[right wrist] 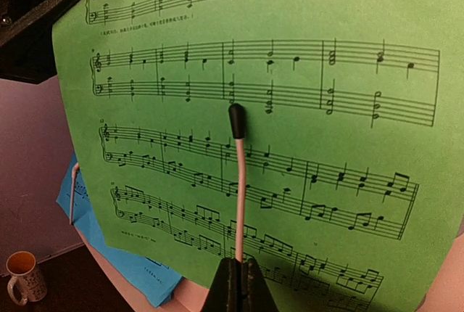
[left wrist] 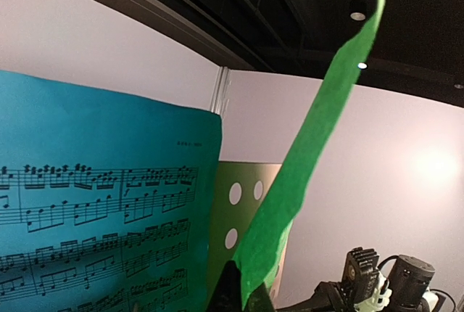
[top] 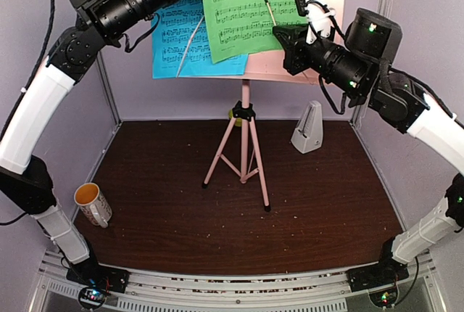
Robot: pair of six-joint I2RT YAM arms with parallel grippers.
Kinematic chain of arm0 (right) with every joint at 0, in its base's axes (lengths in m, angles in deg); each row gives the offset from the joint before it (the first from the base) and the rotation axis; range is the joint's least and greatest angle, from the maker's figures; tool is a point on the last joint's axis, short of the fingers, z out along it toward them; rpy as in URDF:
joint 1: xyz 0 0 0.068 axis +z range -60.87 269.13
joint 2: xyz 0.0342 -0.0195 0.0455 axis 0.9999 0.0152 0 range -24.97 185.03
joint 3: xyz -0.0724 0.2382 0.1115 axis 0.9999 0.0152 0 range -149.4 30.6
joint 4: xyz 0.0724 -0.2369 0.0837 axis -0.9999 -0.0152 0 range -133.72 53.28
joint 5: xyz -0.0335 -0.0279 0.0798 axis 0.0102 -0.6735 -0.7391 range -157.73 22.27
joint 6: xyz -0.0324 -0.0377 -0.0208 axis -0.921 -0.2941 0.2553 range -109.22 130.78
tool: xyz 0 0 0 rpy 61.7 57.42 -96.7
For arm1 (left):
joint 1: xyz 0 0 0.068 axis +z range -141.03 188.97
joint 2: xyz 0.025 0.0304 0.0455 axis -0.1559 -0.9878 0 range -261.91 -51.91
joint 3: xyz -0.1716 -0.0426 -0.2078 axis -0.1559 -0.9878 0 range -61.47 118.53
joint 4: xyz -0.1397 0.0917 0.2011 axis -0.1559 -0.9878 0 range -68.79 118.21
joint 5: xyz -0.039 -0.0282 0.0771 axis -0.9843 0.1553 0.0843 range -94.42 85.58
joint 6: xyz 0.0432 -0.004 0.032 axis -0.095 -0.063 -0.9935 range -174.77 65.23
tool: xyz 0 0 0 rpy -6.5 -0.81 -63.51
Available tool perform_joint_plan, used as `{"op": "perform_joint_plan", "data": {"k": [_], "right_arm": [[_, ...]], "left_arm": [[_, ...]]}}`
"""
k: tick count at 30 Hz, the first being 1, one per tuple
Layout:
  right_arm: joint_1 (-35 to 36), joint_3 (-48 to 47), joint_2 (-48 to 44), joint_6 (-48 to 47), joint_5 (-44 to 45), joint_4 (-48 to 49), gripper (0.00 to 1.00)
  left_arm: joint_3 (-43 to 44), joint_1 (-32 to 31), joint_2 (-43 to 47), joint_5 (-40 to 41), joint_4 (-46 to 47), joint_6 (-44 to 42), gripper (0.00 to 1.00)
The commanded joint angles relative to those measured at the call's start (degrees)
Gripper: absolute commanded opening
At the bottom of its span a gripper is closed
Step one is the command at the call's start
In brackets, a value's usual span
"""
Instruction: Set up the instrument practice props
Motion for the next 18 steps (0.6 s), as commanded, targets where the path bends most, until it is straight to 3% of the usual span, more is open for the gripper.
{"op": "perform_joint_plan", "data": {"k": [1,18], "right_arm": [[-0.58,2.0,-2.91,1.02,-1.61,2.95,0.0],[-1.32,4.68,-3.83,1.36,-4.75,6.42,0.0]], "left_arm": [[4.78,1.71,-3.39,-6.02,-1.49,-1.3,0.0],[10.5,3.04,-11.5,-14.5,4.08,4.08,0.01]]}}
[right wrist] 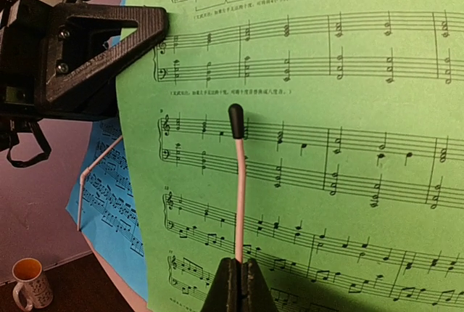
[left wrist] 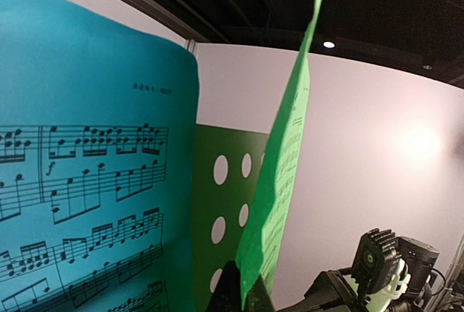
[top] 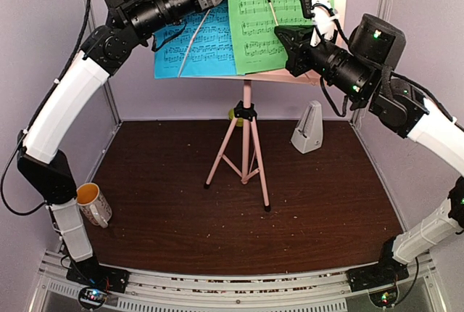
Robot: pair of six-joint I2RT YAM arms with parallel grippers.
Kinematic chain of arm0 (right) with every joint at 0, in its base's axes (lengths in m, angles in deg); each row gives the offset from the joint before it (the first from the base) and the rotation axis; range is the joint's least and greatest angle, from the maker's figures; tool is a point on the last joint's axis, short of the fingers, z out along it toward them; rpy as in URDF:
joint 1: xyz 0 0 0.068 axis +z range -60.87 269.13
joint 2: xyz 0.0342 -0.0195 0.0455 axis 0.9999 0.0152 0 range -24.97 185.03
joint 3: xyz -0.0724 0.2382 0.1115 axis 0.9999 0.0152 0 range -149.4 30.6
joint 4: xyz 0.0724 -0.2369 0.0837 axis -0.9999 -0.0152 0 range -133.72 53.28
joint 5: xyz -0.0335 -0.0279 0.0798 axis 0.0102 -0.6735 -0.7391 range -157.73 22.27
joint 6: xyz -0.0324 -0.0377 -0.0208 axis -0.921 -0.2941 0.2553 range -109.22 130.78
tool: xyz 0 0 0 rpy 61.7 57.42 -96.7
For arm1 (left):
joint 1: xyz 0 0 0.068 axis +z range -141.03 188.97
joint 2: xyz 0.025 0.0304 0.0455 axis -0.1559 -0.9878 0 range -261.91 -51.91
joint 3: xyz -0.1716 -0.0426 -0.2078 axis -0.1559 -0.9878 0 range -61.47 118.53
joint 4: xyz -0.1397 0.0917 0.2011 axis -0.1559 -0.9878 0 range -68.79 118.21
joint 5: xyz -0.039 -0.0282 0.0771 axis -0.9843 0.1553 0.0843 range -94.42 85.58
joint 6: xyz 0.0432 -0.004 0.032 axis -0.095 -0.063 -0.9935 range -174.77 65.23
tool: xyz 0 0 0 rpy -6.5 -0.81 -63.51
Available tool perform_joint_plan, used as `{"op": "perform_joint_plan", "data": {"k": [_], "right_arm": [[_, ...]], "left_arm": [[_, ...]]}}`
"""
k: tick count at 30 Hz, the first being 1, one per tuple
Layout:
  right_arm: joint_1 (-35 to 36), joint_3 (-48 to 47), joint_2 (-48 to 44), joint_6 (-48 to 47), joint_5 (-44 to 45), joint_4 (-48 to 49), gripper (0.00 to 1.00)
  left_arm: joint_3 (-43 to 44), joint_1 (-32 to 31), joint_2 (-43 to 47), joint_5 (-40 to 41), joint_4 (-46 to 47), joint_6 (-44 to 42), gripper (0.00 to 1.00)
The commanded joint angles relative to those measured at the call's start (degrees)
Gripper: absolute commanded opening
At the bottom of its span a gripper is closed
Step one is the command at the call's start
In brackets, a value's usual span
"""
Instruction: Set up the instrument practice props
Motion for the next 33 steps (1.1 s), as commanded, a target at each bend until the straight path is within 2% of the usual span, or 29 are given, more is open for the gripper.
{"op": "perform_joint_plan", "data": {"k": [1,9,11,16,25,27,31,33], "right_arm": [[-0.22,0.5,-1.93,0.45,-1.46,1.77,0.0],[-0.37,0.73,-1.94,0.64,-1.7,1.86,0.0],[-0.3,0.75,-1.95,0.76,-1.7,1.81,0.0],[-0.29,0.75,-1.95,0.68,-1.7,1.88,0.0],[-0.38,0.93,-1.86,0.89,-1.15,1.81,0.0],[-0.45,0.91,-1.86,0.99,-1.01,1.83,0.0],[-0.45,0.93,-1.86,1.01,-0.92,1.91,0.0],[-0.44,0.9,-1.85,0.94,-0.93,1.87,0.0]], "left_arm": [[1.98,0.33,-1.04,-3.01,4.48,1.73,0.01],[3.39,0.32,-2.81,-4.66,4.69,1.73,0.03],[3.39,0.33,-2.89,-4.72,4.44,1.53,0.06],[3.65,0.28,-2.66,-4.3,3.86,1.05,0.26],[3.43,0.24,-1.35,-4.34,3.24,0.15,0.43],[3.24,0.24,-0.96,-4.24,3.08,0.0,0.44],[1.14,0.24,0.56,-2.73,2.83,-0.22,0.33],[-1.17,0.19,1.81,-2.26,3.45,-0.48,0.32]]}}
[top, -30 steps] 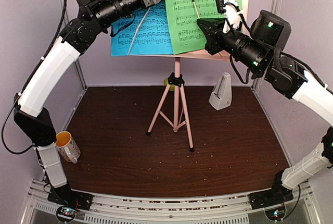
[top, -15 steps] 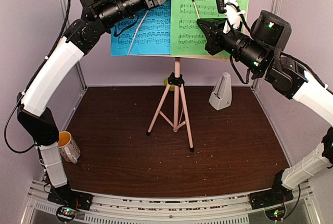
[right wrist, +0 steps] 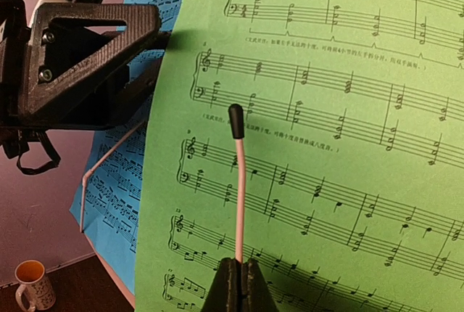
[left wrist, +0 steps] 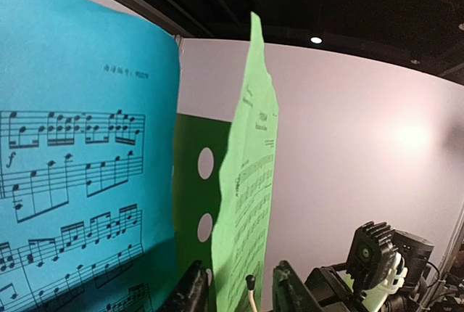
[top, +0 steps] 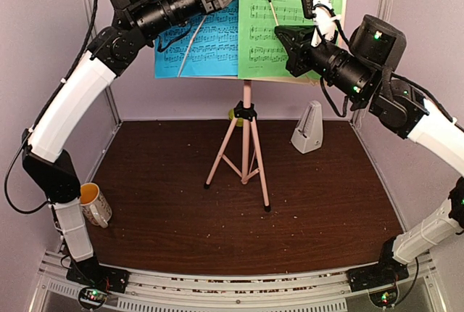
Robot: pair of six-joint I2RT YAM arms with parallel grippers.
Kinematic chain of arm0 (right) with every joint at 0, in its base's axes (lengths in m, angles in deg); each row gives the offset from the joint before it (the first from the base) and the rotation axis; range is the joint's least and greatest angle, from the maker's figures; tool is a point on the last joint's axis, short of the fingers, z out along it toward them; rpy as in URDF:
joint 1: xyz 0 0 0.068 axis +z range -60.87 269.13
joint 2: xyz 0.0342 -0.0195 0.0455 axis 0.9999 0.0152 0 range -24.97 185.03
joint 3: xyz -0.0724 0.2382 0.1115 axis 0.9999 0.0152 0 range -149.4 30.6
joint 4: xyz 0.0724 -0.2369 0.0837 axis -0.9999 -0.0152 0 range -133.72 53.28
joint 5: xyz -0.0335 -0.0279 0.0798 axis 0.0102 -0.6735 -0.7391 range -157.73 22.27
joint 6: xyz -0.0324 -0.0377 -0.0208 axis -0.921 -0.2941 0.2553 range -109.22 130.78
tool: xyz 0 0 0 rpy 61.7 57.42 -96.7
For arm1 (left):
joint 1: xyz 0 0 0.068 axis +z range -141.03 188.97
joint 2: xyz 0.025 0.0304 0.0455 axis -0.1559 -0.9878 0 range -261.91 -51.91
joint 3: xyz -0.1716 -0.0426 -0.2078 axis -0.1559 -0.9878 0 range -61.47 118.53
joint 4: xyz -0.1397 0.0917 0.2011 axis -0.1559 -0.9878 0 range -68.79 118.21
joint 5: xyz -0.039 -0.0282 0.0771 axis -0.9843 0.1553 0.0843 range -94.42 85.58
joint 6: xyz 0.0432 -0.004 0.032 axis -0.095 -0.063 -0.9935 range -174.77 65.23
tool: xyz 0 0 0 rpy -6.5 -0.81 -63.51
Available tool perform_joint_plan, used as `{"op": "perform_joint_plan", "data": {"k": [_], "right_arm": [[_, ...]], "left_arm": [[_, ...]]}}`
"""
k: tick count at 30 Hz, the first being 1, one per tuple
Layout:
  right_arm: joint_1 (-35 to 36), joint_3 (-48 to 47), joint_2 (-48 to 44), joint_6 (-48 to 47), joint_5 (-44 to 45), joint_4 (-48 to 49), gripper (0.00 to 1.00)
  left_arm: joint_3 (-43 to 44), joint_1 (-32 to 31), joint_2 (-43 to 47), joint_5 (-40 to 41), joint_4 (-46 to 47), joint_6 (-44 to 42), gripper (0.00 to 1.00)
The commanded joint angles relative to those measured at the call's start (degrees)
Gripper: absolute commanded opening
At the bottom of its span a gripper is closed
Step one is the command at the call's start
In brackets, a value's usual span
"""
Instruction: Set up the instrument practice props
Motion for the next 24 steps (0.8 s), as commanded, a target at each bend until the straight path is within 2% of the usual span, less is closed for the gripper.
{"op": "perform_joint_plan", "data": {"k": [1,9,17,22,24], "right_arm": [[-0.15,0.16,-1.51,0.6,-0.24,1.05,0.0],[-0.26,0.34,-1.62,0.69,-0.48,1.05,0.0],[-0.35,0.55,-1.79,0.88,-0.63,1.07,0.0],[-0.35,0.71,-1.88,0.94,-0.67,1.17,0.0],[-0.35,0.71,-1.93,0.88,-0.67,1.2,0.0]], "left_arm": [[-4.16,0.24,4.52,1.46,2.33,-1.02,0.31],[-11.26,0.24,8.53,2.8,3.9,-1.54,0.29],[-12.77,0.17,8.88,2.89,4.11,-1.74,0.19],[-12.89,0.17,8.58,3.39,4.02,-1.56,0.17],[-13.05,0.02,9.2,4.5,3.13,-2.11,0.19]]}}
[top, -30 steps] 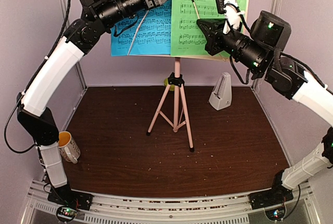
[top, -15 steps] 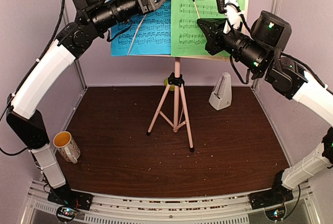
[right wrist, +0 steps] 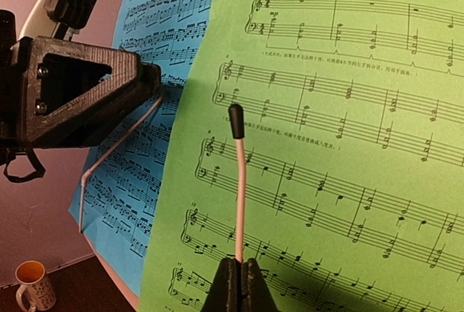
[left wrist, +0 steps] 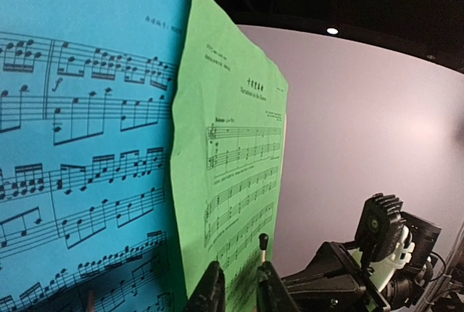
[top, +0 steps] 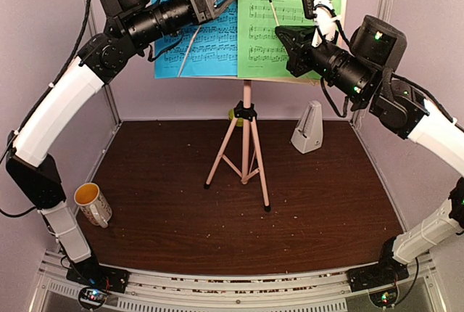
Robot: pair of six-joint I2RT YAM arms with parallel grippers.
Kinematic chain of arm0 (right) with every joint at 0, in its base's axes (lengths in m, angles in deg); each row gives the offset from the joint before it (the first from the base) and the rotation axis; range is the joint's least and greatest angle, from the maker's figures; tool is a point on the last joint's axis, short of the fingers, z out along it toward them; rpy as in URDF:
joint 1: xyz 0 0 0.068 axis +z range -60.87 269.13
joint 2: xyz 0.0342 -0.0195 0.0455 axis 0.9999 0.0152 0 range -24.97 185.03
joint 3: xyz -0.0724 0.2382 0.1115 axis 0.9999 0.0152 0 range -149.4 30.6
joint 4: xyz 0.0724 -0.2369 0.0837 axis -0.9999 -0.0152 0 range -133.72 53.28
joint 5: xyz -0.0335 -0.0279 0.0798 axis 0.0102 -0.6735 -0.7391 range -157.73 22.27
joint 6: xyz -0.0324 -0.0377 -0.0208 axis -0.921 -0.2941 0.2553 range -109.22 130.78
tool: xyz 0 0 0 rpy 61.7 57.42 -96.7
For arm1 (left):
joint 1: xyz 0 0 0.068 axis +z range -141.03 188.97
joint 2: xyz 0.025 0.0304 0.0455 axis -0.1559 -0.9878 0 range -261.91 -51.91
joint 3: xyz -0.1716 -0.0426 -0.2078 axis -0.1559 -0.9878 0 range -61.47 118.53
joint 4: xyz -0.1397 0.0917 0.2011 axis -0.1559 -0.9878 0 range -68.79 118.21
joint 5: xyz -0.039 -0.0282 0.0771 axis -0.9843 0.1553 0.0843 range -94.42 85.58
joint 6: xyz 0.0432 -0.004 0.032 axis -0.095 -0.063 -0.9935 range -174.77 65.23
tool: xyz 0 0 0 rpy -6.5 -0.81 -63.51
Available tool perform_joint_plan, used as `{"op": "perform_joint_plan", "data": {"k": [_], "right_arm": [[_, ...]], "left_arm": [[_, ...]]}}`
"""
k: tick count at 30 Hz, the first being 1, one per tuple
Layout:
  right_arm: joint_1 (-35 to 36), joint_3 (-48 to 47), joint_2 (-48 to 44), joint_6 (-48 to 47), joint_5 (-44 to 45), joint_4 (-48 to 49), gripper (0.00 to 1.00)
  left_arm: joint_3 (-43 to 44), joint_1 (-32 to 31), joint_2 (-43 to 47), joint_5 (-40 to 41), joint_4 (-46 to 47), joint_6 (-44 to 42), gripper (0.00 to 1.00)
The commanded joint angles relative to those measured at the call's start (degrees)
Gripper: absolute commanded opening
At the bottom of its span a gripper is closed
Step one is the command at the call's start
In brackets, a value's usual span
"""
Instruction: Set up the instrument practice props
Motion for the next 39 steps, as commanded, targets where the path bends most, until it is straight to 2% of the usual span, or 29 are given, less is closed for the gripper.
{"op": "perform_joint_plan", "data": {"k": [1,4,6,18,28,39], "right_arm": [[-0.23,0.52,-1.79,0.71,-0.51,1.11,0.0],[-0.31,0.67,-1.86,0.6,-0.48,1.17,0.0],[-0.29,0.9,-1.94,0.56,-0.53,1.3,0.0],[-0.52,1.18,-2.04,0.84,-0.5,1.67,0.0],[-0.48,1.37,-2.19,1.14,-0.5,1.91,0.0],[-0.47,1.53,-2.25,1.22,-0.66,1.93,0.0]], "left_arm": [[-1.01,-0.17,2.2,2.93,1.76,-1.8,0.22],[-3.4,-1.41,5.03,7.4,0.78,-4.17,0.3],[-4.56,-2.02,6.4,9.68,-0.54,-4.64,0.31],[-8.44,-4.56,9.43,16.04,-6.09,-7.22,0.0],[-1.27,-8.97,4.98,31.48,-15.29,-12.16,0.0],[3.76,-10.47,1.16,38.51,-17.69,-14.35,0.0]]}}
